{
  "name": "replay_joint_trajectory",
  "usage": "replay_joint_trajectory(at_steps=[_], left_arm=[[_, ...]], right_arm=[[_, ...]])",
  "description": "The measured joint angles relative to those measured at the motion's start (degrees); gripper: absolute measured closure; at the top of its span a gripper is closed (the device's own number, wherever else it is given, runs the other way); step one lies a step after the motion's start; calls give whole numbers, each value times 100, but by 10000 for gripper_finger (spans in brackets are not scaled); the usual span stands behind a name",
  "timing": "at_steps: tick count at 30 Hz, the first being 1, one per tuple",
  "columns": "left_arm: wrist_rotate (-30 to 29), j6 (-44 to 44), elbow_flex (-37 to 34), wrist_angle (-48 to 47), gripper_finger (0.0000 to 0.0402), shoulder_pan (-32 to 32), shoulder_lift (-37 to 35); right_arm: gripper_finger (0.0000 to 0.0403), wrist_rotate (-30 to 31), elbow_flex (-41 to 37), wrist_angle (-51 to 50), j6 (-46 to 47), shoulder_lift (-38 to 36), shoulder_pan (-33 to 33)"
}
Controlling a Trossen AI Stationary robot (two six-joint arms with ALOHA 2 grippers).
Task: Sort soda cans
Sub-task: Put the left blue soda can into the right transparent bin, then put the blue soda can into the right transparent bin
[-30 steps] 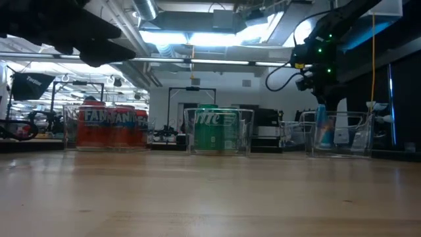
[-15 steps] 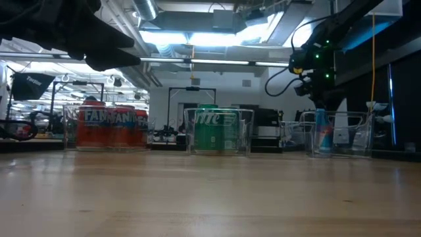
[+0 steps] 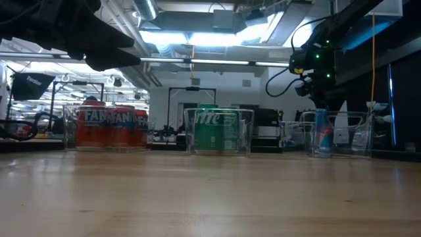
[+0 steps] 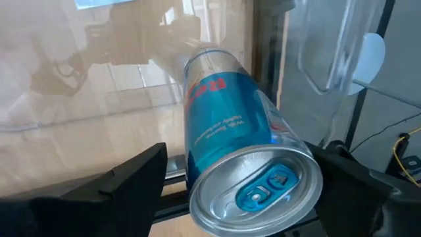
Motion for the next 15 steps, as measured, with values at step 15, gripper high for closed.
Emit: replay_joint_trajectory(at_steps=[15], left_arm=[[2, -27, 0, 0, 27, 0, 0]], right_arm=[[70, -4, 640, -506, -55, -2, 4]])
